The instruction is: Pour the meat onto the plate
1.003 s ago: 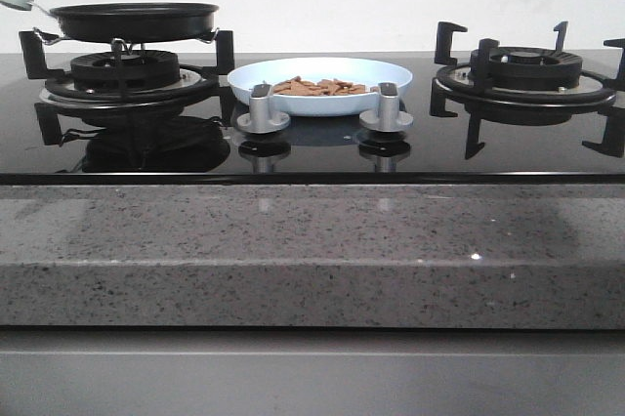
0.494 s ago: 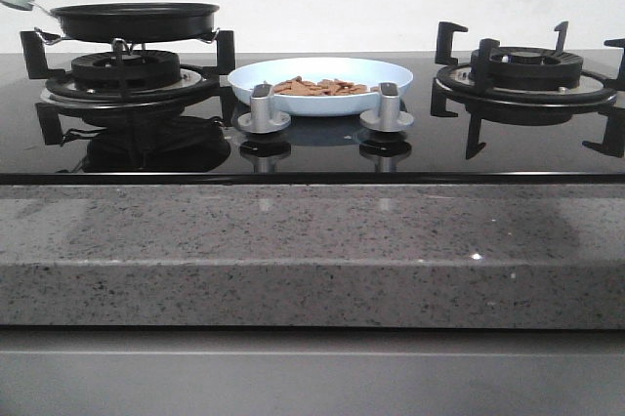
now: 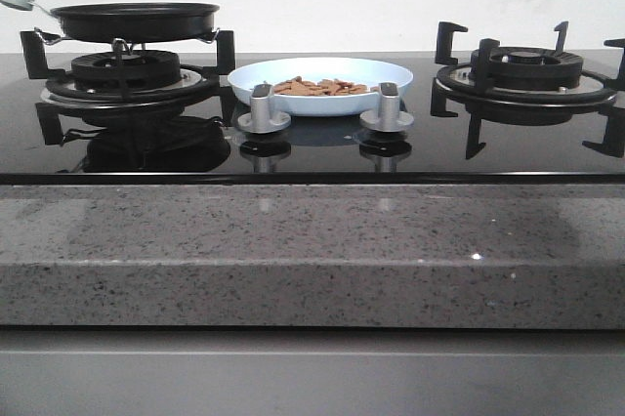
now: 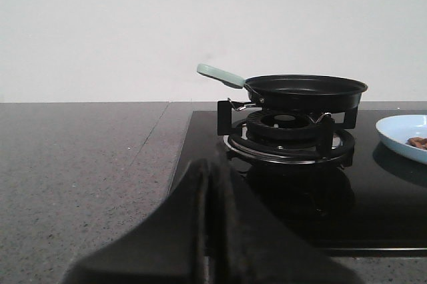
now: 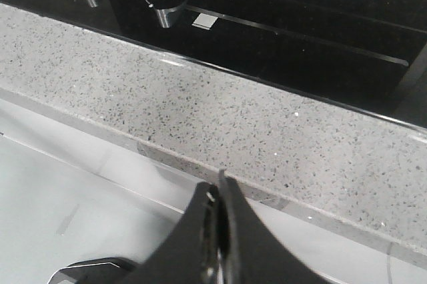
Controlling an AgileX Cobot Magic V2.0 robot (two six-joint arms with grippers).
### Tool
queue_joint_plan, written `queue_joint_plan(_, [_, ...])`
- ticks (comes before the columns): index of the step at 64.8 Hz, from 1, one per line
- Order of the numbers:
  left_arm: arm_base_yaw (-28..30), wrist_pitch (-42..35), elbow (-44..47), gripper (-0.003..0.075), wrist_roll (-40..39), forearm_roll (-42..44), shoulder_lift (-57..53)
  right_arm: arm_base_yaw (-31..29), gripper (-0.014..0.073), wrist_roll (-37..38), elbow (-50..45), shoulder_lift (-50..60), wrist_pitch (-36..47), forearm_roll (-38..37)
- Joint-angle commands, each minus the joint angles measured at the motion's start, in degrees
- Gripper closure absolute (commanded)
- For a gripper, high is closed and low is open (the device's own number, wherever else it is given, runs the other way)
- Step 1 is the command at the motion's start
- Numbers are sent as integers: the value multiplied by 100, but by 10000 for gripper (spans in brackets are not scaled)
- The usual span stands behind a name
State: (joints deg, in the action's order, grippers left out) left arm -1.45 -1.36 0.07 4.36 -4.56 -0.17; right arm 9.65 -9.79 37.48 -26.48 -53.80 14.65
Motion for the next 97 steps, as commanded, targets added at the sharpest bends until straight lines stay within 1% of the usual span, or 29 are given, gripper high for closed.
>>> queue_joint_plan(1, [-3,-478,45,741,-2,-30,-89,15,662,-23,155,-37,327,48])
queue_joint_plan(7, [-3,-478,45,741,-2,-30,-89,15,662,-87,147,49,386,-63])
queue_joint_plan(9, [-3,-478,45,741,-2,-30,-89,-35,662,-88,109,137,445,-201])
queue_joint_plan(12, [-3,-478,45,741,-2,-30,-89,-145,662,-88,0,293,643,-201])
queue_joint_plan(17, [-3,-478,45,741,-2,-30,-89,-403,662,-119,-381,655,1271,-213])
queue_joint_plan(24, [-3,-478,45,741,-2,-30,-89,-703,662,-124,-1190,1222,2321,-213])
queue_joint_plan(34, [-3,-478,45,741,-2,-30,-89,-785,662,-124,-2415,1979,3668,-213])
queue_joint_plan(41, [-3,-478,45,741,-2,-30,-89,-785,662,-124,-3179,2308,4563,-213])
queue_joint_plan(50, [-3,-478,45,741,-2,-30,-89,-1005,662,-124,-3825,2638,5330,-203])
queue_joint_plan(55, [-3,-478,45,741,-2,-30,-89,-1033,662,-124,-3866,2826,5303,-211])
queue_joint_plan(65, [-3,-478,45,741,-2,-30,-89,-785,662,-124,-3866,2812,5535,-211])
queue_joint_plan(88, [-3,-478,45,741,-2,-30,-89,-784,662,-124,-3872,2806,5543,-215])
queue_joint_plan(93, [-3,-478,45,741,-2,-30,-89,-784,662,-26,-3872,2806,5545,-399])
queue_joint_plan(97, [-3,-478,45,741,-2,-30,-89,-784,662,276,-3872,2806,5551,-829])
